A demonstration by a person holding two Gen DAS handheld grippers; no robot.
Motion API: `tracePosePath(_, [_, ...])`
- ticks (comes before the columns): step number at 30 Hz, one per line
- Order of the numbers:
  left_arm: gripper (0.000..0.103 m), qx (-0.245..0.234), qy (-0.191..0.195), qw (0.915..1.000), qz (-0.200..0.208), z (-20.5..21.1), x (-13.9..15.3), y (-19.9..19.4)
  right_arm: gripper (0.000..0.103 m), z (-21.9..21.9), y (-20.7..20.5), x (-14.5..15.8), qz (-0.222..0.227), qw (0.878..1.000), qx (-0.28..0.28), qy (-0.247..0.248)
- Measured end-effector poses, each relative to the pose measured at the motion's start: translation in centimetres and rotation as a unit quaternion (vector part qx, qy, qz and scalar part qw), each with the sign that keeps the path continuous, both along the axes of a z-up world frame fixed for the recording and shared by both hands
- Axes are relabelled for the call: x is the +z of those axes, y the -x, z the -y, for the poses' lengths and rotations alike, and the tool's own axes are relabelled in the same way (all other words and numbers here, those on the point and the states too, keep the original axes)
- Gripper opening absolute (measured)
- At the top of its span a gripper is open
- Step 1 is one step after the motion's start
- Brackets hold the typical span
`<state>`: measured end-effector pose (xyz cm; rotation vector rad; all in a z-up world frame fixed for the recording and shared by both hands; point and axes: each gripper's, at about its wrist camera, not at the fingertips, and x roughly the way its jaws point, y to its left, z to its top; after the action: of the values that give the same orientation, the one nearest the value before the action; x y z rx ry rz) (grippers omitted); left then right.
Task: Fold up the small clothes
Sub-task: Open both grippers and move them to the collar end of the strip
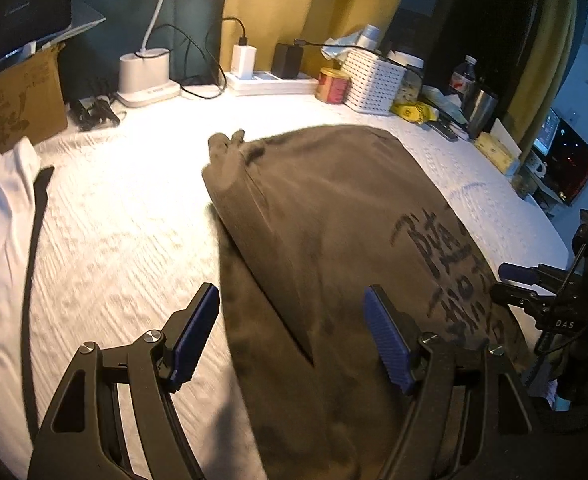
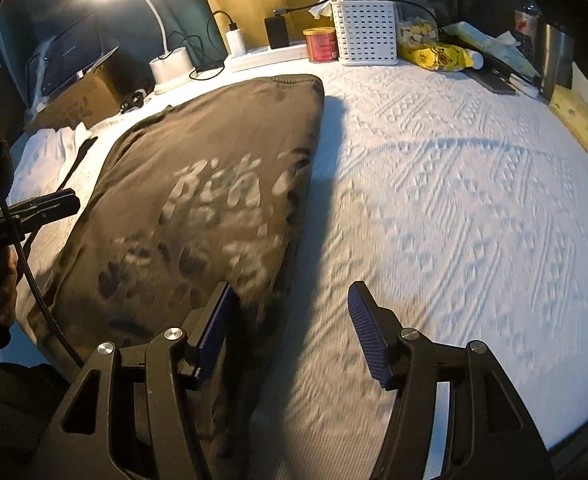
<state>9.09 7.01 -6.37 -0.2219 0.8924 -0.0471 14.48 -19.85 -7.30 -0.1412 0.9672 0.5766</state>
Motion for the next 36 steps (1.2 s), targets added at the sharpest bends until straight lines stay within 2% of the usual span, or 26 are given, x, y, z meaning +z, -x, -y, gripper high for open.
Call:
tracePosePath(6, [0.074,0.013,-0.025,0.9996,0.009,-1.7,0.8,-2.8,0.063,-1.1,-2.6,0.4,0.007,1.0,0.007,-0.004])
tracePosePath(16, [0.074,0.008,-0.071,0.997,0.03,-4.7,1.8,-8.9,0.063,-2.6,-7.5,1.0,0.012,1.0,0.003,-0.009])
tracePosePath(23, [0.074,-0.011,-0.074,0.9972,-0.008,-6.1,-0.5,-14.7,0.063,-3.7,-11.0,1.1,0.018,1.0,0.001,-0.01])
tracePosePath(28, [0.074,-0.047,-0.067,0.9959,-0.038,-5.9,-2.0,-16.2,0.063,-4.3,-13.1,0.9,0.019,1.0,-0.004,-0.016])
tracePosePath(30, [0.074,-0.051,-0.086,0.9939,-0.048,-5.9,-2.8,-16.5,0.063,-4.7,-13.8,0.7,0.018,1.0,-0.004,-0.019])
tracePosePath(32, [0.074,-0.042,-0.107,0.9914,-0.063,-6.3,-3.6,-16.7,0.063,-5.2,-14.5,0.5,0.016,1.0,-0.003,-0.02])
tracePosePath(36, [0.074,-0.004,-0.123,0.9912,-0.05,-8.3,-3.4,-15.9,0.063,-6.2,-15.5,0.2,0.015,1.0,0.006,-0.019])
